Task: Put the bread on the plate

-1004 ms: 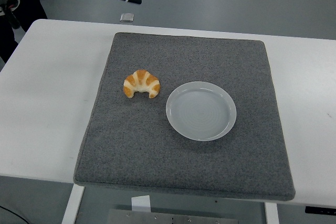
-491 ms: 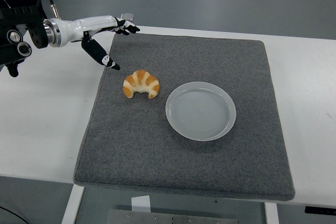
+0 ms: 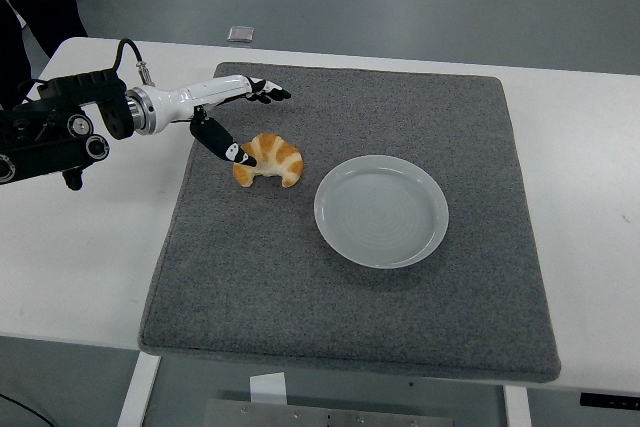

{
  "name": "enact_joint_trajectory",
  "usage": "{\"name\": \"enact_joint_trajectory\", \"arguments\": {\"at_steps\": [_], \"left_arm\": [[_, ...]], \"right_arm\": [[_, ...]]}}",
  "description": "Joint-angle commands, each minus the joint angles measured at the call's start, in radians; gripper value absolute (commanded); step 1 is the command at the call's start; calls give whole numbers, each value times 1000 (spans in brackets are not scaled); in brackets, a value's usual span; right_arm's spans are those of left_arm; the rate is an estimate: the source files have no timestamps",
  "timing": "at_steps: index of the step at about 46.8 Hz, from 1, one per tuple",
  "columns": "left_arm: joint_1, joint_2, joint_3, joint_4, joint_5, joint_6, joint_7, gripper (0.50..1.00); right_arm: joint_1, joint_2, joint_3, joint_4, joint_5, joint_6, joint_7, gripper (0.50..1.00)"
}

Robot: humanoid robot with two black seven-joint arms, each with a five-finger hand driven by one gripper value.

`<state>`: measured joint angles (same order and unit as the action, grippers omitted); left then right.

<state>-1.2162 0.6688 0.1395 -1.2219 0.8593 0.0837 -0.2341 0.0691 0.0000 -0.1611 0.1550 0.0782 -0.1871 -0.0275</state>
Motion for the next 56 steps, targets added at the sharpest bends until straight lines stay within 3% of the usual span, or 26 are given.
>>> {"name": "enact_joint_trajectory", "arguments": {"at_steps": [1,24,56], "left_arm": [[21,-18,-6,18,0,4,-4,975],[96,-117,-8,145,0,62,-64,973],[133,-146,-5,179,0,99,-122,945]], "right_arm": [[0,0,0,0,0,0,0,952],[0,0,0,0,0,-2,0,952],[-2,0,0,0,0,-3,0,952]]}}
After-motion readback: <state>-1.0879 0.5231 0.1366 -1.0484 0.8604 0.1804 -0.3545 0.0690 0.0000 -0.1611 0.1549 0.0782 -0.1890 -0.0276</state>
